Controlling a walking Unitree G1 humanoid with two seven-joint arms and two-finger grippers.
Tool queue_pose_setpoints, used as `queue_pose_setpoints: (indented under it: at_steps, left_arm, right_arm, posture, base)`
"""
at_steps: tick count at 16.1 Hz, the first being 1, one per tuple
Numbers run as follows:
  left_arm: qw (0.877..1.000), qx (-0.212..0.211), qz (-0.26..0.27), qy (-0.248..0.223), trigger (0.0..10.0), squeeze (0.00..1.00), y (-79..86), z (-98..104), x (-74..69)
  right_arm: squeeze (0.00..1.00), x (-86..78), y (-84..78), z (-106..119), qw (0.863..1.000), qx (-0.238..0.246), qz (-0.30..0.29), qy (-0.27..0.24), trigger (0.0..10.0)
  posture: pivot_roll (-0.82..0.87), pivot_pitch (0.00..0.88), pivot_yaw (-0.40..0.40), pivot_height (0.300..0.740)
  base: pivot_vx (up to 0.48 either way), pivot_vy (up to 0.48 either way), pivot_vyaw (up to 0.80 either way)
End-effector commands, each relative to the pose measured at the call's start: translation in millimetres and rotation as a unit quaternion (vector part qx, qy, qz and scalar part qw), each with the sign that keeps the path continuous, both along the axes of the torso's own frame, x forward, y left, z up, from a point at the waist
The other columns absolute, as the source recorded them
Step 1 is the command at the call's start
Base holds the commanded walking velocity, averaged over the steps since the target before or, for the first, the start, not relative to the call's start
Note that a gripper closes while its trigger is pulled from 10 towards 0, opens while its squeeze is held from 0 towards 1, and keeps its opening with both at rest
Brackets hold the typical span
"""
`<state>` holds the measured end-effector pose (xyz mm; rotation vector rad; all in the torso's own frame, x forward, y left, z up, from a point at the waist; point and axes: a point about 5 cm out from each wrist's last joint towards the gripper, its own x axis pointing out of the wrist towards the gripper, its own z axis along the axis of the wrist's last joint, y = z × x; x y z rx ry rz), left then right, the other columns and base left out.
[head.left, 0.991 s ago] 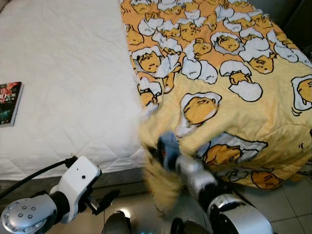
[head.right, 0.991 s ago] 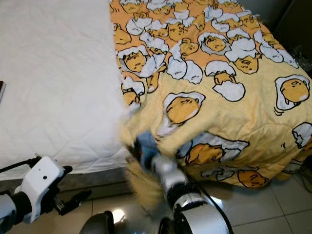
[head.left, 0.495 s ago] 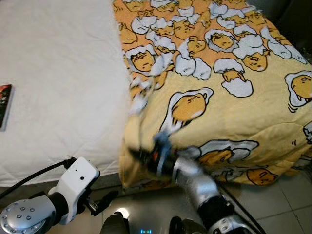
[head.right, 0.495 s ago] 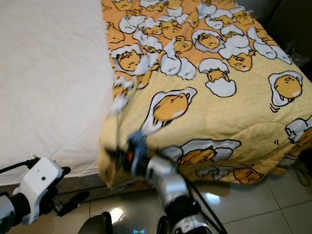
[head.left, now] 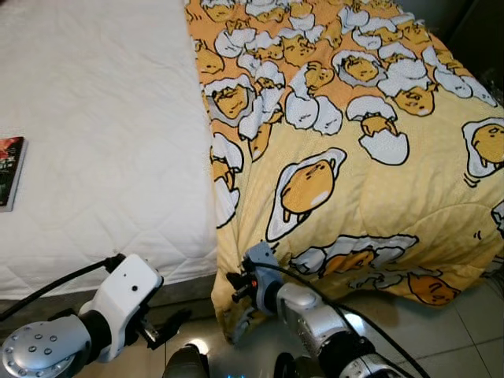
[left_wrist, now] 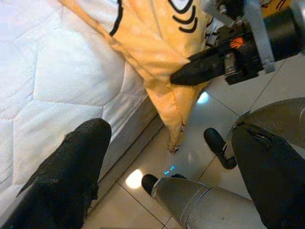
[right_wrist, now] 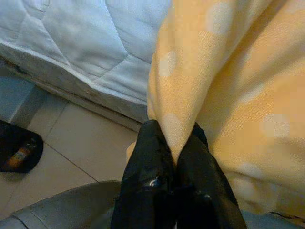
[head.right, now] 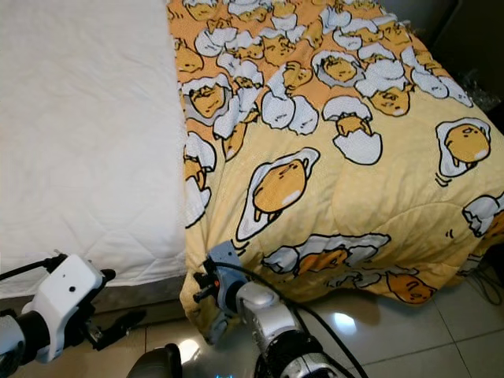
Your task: Clean up the room
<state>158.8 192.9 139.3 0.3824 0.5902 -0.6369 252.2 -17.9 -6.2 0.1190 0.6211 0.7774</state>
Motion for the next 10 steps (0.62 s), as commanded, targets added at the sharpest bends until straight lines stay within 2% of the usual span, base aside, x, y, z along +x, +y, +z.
queue_pose_setpoints:
  at_steps: [1,2,10]
  left_arm:
    - [1.000,0.005,0.002,0.002,10.0,0.00,0.9,-3,-0.8]
    - [1.000,0.002,0.013,-0.003,10.0,0.00,2.9,-8,3.2]
    - [1.000,0.002,0.013,-0.003,10.0,0.00,2.9,-8,3.2]
  right_arm:
    - [1.00,-23.7,29.3,-7,0.997,0.054,0.004,0.049,10.0]
    - [1.00,-22.6,39.3,5,0.991,0.127,0.011,0.041,10.0]
    - [1.00,-22.6,39.3,5,0.991,0.127,0.011,0.041,10.0]
  posture:
    - [0.36,0.162,-0.032,0.740]
    - [0.32,0.115,-0.039,0.740]
    - [0.32,0.115,-0.039,0.740]
  base:
    - [0.000,0.000,0.00]
    - [0.000,0.000,0.00]
    - [0.000,0.000,0.00]
